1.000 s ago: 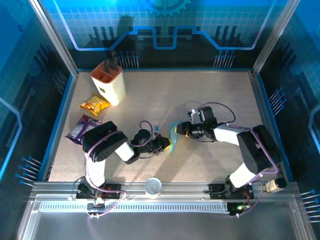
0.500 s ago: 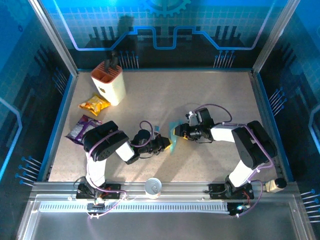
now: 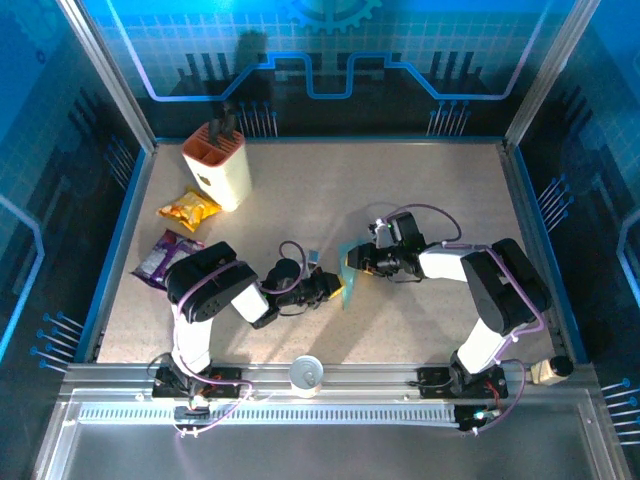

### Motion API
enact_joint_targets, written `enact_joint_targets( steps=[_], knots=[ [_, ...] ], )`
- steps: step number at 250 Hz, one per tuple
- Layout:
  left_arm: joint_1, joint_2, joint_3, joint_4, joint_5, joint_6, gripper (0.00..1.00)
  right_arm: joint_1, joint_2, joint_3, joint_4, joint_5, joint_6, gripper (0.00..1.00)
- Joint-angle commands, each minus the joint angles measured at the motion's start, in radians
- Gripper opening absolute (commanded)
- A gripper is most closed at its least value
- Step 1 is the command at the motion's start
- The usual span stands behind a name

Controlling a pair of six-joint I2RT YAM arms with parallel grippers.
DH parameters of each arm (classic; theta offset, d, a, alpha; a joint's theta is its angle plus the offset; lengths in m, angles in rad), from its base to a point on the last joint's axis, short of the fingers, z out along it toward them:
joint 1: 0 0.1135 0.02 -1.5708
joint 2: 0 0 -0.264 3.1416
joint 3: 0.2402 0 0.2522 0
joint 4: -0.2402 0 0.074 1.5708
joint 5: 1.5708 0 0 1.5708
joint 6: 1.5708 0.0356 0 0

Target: Fold a paper plane with a square sheet of paper (fold left side to right side)

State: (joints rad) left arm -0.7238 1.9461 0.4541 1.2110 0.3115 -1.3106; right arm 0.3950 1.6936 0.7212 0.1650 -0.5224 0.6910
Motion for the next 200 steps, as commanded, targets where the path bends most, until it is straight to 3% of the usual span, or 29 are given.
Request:
enact_joint_targets(
  steps=[1, 81, 200],
  knots=[
    [0.004, 0.014, -0.006, 0.046, -0.011, -0.011, 0.00, 0.021, 0.031, 0.025, -0.030, 0.025, -0.010, 0.48],
    [0.004, 0.027, -0.012, 0.061, -0.015, -0.015, 0.08, 0.034, 0.075, 0.043, -0.125, 0.086, -0.031, 0.38],
    [0.027, -0.087, -0.048, -0.052, -0.041, 0.040, 0.32, 0.036, 0.088, 0.045, -0.143, 0.098, -0.037, 0.37]
  ],
)
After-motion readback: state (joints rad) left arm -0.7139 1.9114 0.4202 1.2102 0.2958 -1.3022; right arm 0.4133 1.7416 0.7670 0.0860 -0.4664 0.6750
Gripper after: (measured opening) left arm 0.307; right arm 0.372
